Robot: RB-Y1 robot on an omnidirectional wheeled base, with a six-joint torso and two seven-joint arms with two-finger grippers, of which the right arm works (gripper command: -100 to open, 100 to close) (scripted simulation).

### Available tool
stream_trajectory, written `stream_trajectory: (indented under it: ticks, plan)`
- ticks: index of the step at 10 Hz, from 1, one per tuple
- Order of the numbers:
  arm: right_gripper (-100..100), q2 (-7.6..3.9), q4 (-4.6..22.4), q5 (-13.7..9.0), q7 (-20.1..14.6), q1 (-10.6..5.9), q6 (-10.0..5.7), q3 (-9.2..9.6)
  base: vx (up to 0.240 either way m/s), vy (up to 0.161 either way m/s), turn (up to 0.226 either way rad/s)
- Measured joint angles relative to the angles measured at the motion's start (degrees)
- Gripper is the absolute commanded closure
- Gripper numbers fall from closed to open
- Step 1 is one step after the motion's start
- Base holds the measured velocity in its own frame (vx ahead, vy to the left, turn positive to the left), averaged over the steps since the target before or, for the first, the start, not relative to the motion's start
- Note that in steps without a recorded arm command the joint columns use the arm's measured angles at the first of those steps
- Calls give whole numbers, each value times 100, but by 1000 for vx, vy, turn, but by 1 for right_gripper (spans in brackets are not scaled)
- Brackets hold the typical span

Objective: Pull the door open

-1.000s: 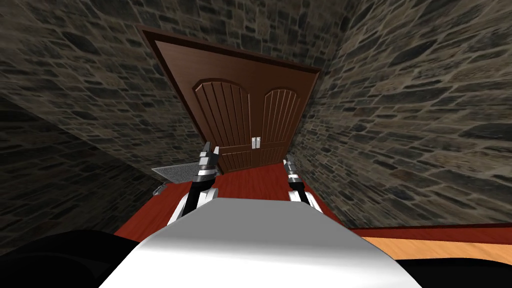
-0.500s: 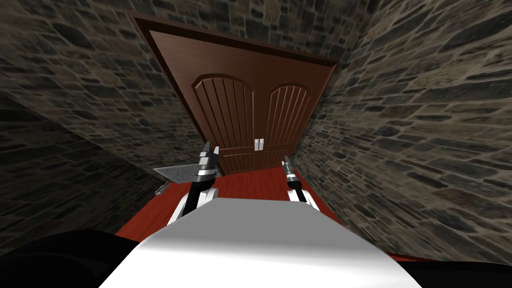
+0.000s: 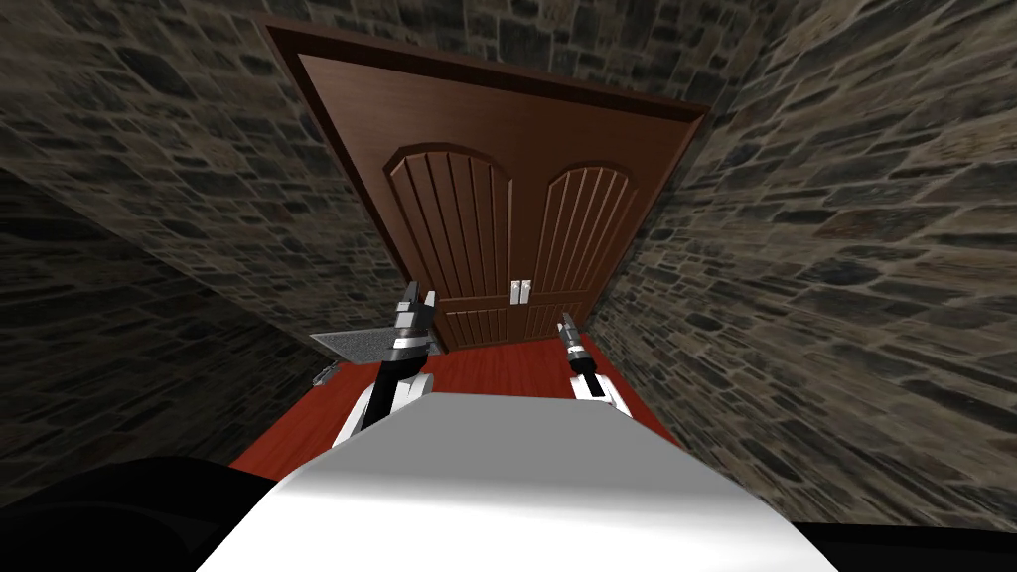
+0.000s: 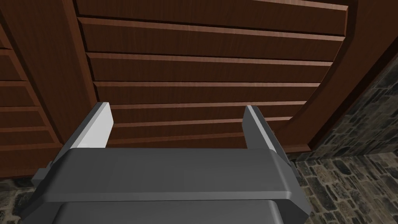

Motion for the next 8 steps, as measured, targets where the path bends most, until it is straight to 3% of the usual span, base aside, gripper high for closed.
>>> stream_trajectory:
  ticks: [8]
  plan:
    - [-100,-71,794,262,-444,-372,52,-63,136,20,66]
